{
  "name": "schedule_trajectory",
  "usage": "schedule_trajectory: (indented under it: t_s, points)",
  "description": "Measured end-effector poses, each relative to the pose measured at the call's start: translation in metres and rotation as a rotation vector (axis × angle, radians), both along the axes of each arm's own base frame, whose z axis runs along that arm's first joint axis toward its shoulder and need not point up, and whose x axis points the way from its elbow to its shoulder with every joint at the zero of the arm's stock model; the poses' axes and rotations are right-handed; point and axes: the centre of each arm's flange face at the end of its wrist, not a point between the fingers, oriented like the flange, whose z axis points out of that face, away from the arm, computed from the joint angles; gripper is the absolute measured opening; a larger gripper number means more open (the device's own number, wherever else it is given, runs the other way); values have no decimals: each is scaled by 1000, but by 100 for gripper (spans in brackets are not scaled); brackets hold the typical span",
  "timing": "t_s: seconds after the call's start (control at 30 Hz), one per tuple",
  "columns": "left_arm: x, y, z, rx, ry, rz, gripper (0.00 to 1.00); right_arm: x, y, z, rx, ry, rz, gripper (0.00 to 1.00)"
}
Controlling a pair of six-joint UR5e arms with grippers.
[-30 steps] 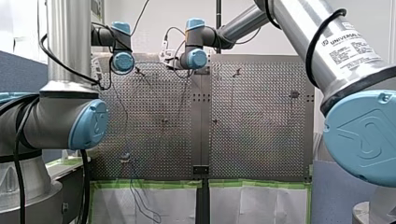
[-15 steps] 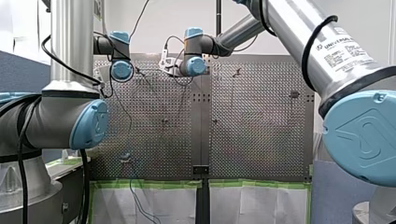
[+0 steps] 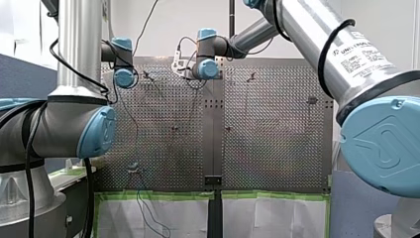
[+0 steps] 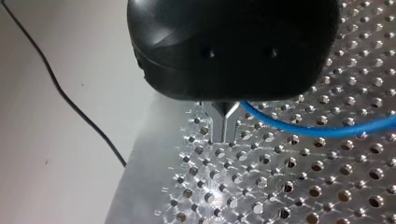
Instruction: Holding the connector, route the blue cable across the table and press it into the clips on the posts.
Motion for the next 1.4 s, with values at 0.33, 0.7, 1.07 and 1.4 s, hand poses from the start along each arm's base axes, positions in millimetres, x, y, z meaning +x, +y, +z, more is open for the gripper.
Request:
schedule_trajectory:
  t_s: [0.33, 0.7, 1.07, 1.4]
  points:
    - [13, 7, -2, -22, -55, -78, 0, 0, -3, 3, -3, -5, -20, 0]
    - [34, 23, -32, -16, -12, -91, 0, -2, -5, 5, -7, -4, -41, 0]
    - [35, 31, -36, -7, 11, -68, 0, -7, -13, 4, -5, -3, -69, 0]
    - [36, 39, -34, -13, 3, -53, 0, -8, -14, 4, -5, -2, -78, 0]
